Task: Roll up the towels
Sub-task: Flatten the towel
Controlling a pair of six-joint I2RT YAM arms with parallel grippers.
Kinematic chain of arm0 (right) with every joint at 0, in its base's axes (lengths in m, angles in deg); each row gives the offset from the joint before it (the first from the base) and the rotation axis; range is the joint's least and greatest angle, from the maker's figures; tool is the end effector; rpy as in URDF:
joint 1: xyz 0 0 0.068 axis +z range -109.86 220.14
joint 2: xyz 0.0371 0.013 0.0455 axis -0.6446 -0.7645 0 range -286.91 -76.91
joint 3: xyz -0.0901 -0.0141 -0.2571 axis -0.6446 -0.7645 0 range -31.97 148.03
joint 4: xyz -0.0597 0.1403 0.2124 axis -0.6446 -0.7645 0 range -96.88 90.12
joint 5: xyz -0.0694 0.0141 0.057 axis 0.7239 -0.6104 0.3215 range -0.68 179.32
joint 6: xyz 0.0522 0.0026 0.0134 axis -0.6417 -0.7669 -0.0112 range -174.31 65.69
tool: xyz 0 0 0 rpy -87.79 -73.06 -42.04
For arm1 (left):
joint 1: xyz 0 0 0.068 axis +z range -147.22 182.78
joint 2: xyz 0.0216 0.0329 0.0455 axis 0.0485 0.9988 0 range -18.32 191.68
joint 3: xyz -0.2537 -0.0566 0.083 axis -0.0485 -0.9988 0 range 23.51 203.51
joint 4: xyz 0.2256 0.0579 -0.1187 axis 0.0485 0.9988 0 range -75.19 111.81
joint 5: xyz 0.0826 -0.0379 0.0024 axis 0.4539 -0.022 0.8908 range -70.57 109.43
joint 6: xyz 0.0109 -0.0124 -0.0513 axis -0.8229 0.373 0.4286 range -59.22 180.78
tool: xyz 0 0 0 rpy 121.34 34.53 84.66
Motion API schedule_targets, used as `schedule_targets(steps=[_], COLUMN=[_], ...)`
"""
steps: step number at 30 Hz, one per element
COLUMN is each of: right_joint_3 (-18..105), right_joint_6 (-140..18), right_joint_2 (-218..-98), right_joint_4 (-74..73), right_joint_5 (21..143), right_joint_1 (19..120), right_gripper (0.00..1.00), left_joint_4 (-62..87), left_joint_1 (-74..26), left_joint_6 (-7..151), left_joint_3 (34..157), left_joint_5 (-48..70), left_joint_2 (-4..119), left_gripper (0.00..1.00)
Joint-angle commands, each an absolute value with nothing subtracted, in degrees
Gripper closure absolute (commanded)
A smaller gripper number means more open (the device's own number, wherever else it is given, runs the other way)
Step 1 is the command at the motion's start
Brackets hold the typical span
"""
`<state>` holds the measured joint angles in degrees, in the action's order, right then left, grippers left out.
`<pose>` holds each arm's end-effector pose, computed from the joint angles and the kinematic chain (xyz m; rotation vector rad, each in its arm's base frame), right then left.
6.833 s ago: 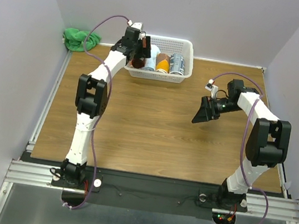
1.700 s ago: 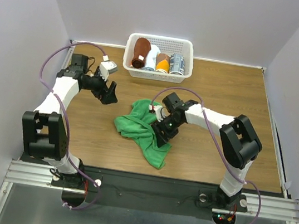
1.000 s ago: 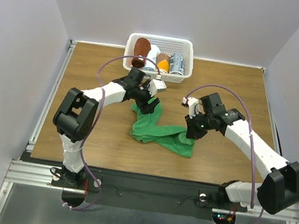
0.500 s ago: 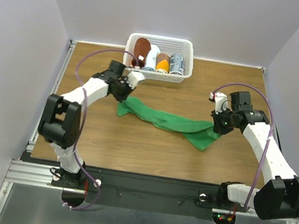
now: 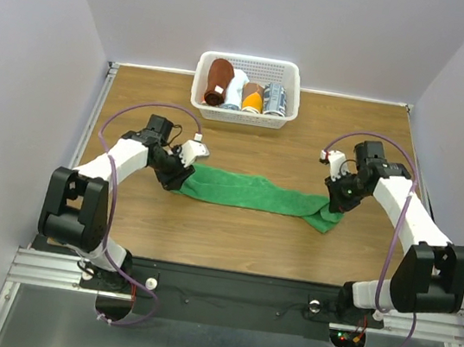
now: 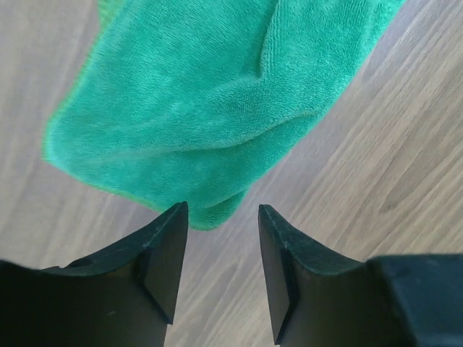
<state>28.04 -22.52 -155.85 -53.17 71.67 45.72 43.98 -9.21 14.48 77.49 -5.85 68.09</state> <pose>0.2513 0.0353 0.2471 -0.9460 2.5876 0.3190 0.2833 -0.0757 0.2028 1.3532 2.1331 -0.3522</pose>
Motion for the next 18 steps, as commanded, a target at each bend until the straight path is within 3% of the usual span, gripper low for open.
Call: schedule_targets(steps=[1,9,18], right_joint_3=[31.05,32.89,35.18], right_joint_6=[-20.39,-22.14,-22.85], right_joint_2=[-155.75,-157.16,-159.62], right_joint_4=[-55.07,-55.07,-55.07], right_joint_5=[68.4,68.58,68.93], right_joint_1=[45.33,45.41,45.32], right_gripper=[0.99,0.99,0.99], left_joint_4=[44.42,56.9,44.0], left_joint_1=[-6.8,-6.8,-12.16], left_joint_6=[8.94,-14.44,-14.28], left_joint_3=[80.02,76.34,70.62], left_joint_5=[-11.23,-10.01,-4.39], left_joint_2=[61.84,60.16,62.97], left_gripper=[0.44,0.5,0.47])
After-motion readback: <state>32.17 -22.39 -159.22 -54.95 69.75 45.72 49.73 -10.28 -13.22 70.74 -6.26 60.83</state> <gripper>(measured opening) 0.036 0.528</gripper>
